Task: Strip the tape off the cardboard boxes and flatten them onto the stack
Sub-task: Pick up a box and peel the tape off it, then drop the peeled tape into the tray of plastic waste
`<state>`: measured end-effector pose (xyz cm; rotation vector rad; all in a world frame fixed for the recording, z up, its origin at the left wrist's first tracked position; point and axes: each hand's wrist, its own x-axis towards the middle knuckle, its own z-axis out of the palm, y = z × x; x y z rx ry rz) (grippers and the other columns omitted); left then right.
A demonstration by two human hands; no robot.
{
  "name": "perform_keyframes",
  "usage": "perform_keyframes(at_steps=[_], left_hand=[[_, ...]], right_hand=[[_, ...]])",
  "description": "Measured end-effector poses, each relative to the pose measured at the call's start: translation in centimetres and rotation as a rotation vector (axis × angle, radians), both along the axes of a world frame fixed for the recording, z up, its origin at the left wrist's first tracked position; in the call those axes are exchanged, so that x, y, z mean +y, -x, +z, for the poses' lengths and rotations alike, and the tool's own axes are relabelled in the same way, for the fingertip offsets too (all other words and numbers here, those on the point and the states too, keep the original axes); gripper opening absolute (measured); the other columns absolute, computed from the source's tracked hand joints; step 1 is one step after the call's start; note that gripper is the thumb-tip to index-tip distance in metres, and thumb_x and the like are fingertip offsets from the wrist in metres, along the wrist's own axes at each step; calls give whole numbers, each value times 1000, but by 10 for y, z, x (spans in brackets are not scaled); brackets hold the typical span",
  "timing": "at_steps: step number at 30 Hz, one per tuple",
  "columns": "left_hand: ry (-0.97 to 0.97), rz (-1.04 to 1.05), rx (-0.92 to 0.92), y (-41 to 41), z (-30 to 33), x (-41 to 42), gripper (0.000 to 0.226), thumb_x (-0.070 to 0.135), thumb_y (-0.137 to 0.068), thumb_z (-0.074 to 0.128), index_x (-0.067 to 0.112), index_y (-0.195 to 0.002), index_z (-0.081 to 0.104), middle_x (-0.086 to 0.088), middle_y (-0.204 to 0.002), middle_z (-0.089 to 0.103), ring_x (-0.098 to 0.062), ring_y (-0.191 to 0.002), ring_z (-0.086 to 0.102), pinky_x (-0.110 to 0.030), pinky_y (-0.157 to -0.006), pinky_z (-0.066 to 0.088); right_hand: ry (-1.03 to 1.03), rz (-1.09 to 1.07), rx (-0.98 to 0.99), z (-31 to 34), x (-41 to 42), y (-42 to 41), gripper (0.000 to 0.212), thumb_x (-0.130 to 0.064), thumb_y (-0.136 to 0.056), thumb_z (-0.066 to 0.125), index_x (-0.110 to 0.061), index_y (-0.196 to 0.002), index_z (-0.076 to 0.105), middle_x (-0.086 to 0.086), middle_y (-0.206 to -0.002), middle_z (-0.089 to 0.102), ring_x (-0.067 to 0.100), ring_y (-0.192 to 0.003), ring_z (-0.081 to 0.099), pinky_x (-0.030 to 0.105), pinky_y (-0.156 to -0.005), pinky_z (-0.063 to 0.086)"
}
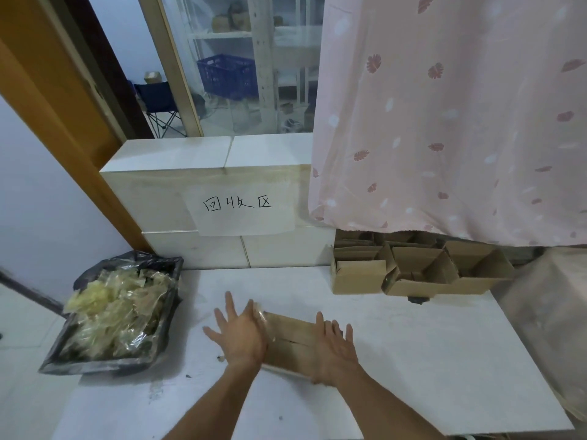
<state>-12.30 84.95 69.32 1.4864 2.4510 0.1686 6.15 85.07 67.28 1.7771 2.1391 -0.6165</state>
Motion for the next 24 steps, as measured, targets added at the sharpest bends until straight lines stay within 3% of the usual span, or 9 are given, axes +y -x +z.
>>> perform_keyframes(at_steps=[4,9,17,24], left_hand=[[62,154,80,47,10,10,37,33,-102,34,38,-135,49,-6,-164,5,-42,-146,13,-72,-112,10],[144,258,10,45,10,1,47,39,-101,37,33,-148,34,-10,-165,-1,-46,-146,11,-71,-112,12],[151,338,1,68,6,-17,48,42,-103,28,31,-150,30,-12,-165,-4,-47,-147,4,-71,-111,8],[164,435,20,92,3,-31,39,30,-102,37,26,-141,43,-11,-164,4,-47,-146,9,-69,-113,11]], right_hand=[[3,-38,-76,3,-6,-22,131,-44,-69,81,-7,-154,-13,12,-157,13,32,-149,4,54,-121,0],[-19,-53,-173,16,-4,-23,125,-33,-72,82,-9,-155,-9,11,-158,10,35,-150,-4,58,-120,2],[-44,-110,-281,15,-11,-52,113,-19,-72,80,-14,-153,1,5,-155,14,39,-149,-4,61,-118,6],[-23,-198,-322,16,-14,-79,112,-15,-72,76,-14,-153,-1,6,-158,11,38,-149,-4,61,-118,5]])
